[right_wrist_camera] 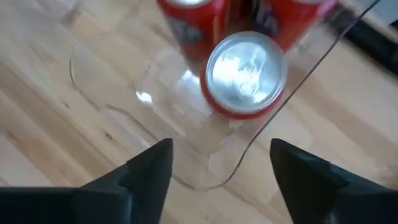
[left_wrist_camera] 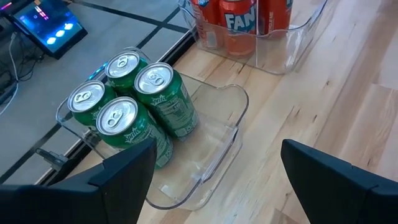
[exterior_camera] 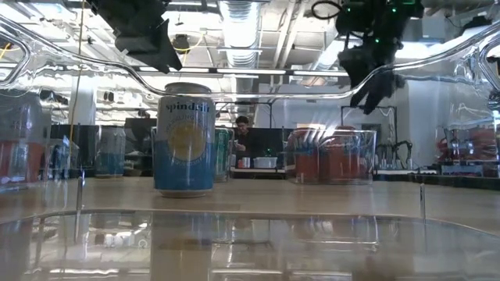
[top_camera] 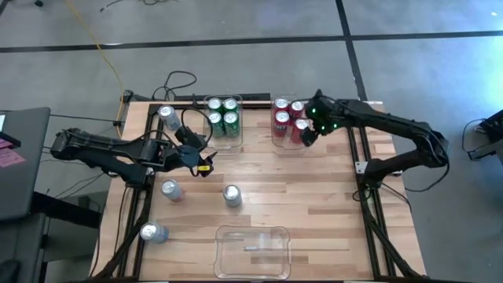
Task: Sort soda cans
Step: Put the red soda can into the top right transparent bin
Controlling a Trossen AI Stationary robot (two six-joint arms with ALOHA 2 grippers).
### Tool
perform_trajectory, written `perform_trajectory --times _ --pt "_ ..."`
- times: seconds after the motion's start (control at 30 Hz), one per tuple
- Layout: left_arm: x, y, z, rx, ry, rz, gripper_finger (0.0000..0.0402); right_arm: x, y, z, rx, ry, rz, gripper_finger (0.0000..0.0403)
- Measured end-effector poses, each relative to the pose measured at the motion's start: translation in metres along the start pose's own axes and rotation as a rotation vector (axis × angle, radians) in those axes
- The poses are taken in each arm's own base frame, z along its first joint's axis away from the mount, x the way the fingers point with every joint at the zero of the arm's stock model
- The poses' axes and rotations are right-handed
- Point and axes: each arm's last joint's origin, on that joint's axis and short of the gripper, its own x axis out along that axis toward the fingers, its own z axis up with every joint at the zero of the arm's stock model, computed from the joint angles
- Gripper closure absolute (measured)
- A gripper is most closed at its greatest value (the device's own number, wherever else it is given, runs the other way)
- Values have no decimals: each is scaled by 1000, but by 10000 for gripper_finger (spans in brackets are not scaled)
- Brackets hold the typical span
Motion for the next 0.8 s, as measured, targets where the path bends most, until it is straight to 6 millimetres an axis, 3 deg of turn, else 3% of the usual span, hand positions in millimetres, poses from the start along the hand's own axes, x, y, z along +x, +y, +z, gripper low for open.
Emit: perform_trajectory --times 0.43,0.6,0.8 --pt "0 0 0 16 -5 14 63 31 1 -18 -4 51 -14 300" --pt "0 1 0 19 -6 20 63 41 -11 -13 36 -12 -15 331" --pt "1 1 0 20 -6 22 63 45 -22 -10 52 -26 -24 337"
